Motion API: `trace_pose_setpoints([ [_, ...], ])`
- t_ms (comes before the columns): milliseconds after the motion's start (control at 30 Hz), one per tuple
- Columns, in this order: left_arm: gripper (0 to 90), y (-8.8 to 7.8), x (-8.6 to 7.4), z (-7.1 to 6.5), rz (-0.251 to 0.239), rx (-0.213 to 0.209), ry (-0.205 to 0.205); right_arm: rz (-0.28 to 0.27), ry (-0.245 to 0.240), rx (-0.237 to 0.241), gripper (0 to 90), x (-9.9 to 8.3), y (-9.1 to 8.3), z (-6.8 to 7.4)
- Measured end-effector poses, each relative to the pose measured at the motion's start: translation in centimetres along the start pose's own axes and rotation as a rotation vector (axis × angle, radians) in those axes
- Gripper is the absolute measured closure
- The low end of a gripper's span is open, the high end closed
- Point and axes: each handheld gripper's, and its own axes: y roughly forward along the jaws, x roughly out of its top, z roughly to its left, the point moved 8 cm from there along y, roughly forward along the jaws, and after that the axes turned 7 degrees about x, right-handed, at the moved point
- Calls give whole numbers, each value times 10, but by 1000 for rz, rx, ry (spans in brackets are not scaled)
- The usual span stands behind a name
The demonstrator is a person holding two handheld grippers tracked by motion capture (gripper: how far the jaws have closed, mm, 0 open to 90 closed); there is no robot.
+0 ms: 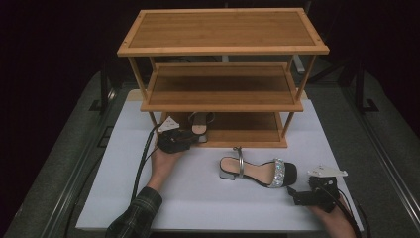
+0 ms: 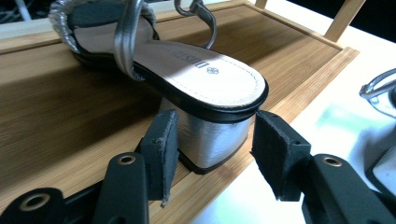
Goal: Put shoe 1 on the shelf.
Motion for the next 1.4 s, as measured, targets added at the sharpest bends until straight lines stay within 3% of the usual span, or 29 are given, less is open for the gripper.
trace_pose_setpoints([
  [133,499,6,3,-3,9,-5,-19,0,1,0,0,0,0,0],
  [267,499,10,6,-3,10,2,17,0,1,0,0,0,0,0],
  [367,501,11,5,-3,10,3,0,0,0,0,0,0,0,0],
  [400,501,12,2,-4,33,14,-10,0,0,0,0,0,0,0],
  [633,469,9,3,-4,29,10,-29,0,0,0,0,0,0,0],
  [667,445,4,4,-4,27,9,-5,0,0,0,0,0,0,0],
  [867,370,-18,1,-6,48,4,33,2,1,0,0,0,0,0],
  [1133,274,-55,-16,-12,95,1,68,3,0,-1,0,0,0,0],
  [1400,226,-90,-37,-13,159,34,127,4,0,0,0,0,0,0],
])
